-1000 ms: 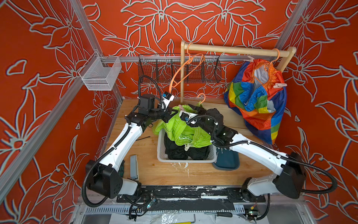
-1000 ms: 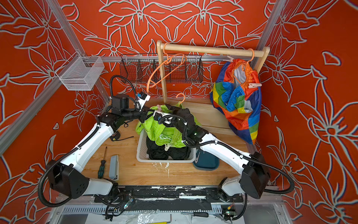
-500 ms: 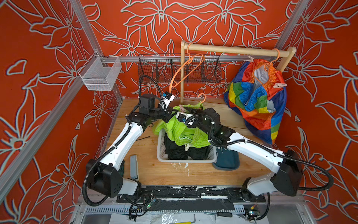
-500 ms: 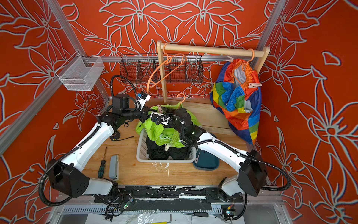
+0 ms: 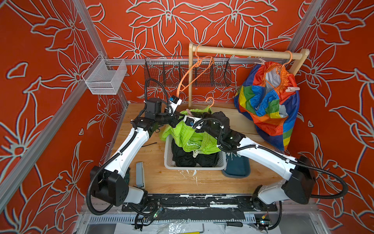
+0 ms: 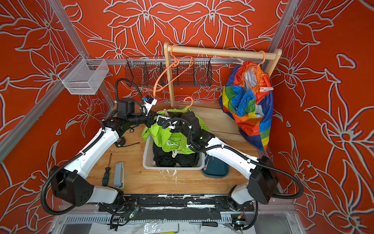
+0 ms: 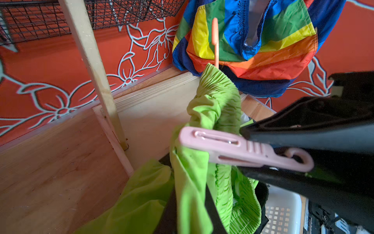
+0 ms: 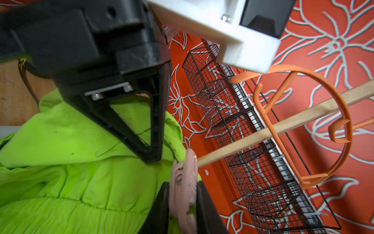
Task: Remove the clothespins securing shorts to the hanger
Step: Remove the clothespin from the hanger.
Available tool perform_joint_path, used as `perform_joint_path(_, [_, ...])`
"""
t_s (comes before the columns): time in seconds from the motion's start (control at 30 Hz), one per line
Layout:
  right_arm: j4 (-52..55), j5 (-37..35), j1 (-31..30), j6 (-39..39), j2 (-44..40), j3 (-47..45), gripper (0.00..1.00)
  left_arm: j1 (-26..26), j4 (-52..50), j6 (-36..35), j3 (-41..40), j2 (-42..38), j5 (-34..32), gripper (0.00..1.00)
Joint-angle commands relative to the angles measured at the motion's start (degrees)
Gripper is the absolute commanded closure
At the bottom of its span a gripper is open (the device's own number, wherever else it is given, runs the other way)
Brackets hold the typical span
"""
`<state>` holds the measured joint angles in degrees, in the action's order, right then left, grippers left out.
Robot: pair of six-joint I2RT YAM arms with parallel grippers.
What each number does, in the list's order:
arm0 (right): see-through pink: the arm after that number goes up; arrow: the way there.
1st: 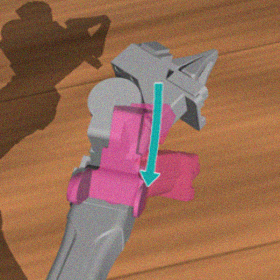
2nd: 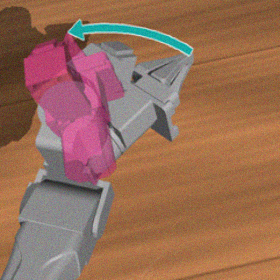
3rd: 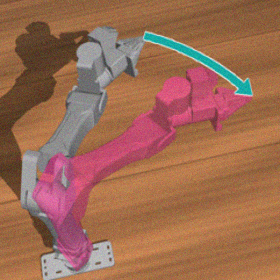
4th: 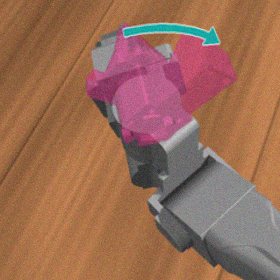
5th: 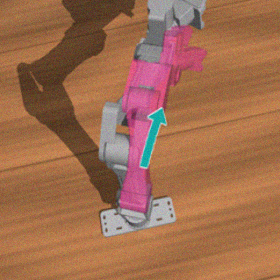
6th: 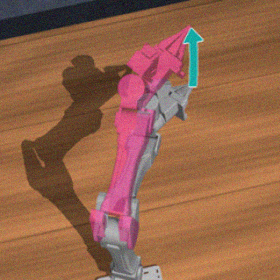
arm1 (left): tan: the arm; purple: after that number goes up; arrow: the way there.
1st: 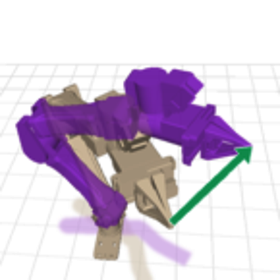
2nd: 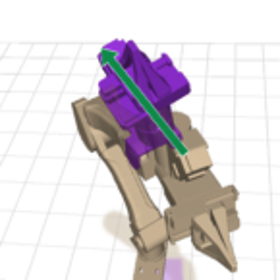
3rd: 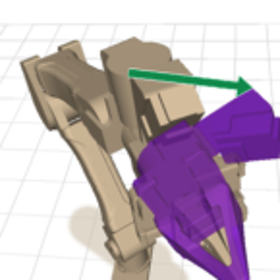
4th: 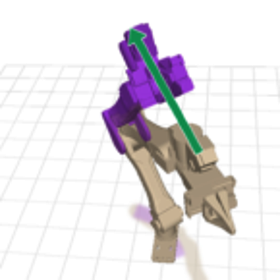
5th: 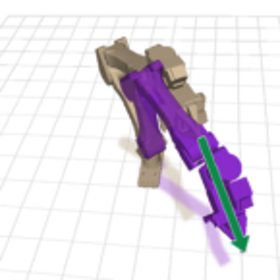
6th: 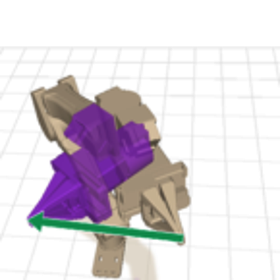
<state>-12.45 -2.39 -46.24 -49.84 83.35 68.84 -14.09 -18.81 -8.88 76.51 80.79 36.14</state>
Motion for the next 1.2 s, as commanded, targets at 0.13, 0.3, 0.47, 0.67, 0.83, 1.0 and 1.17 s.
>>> perform_joint_path(0.13, [0.3,0.1,-0.3,-0.3,0.6,1.3,0.71,0.0,1.8,-0.2,2.0,-0.3,1.7,1.00])
perform_joint_path(0.3, [-2.2,-1.3,-0.7,-3.0,-0.2,-0.2,0.51,0.0,1.5,-0.3,2.1,-0.2,1.8,1.00])
perform_joint_path(0.47, [-4.1,-3.5,-1.2,-8.9,-1.1,-2.0,0.50,0.2,-4.2,-1.0,6.1,1.9,5.8,1.00])
perform_joint_path(0.67, [-4.6,-4.0,-1.2,-12.9,-1.7,-3.1,0.48,0.2,-6.5,-1.9,7.3,2.8,7.0,1.00])
perform_joint_path(0.83, [-3.7,-4.2,-1.1,-13.3,-1.2,-1.8,0.54,0.2,-6.2,-2.0,7.0,2.7,6.7,1.00])
perform_joint_path(1.0, [-2.4,-4.3,-1.1,-12.7,-1.1,-0.8,0.67,0.3,-6.0,-2.0,6.8,2.7,6.6,1.00])
perform_joint_path(1.17, [-1.6,-4.5,-1.1,-12.4,-1.1,-0.5,0.75,0.3,-5.9,-1.9,6.9,2.8,6.6,1.00])
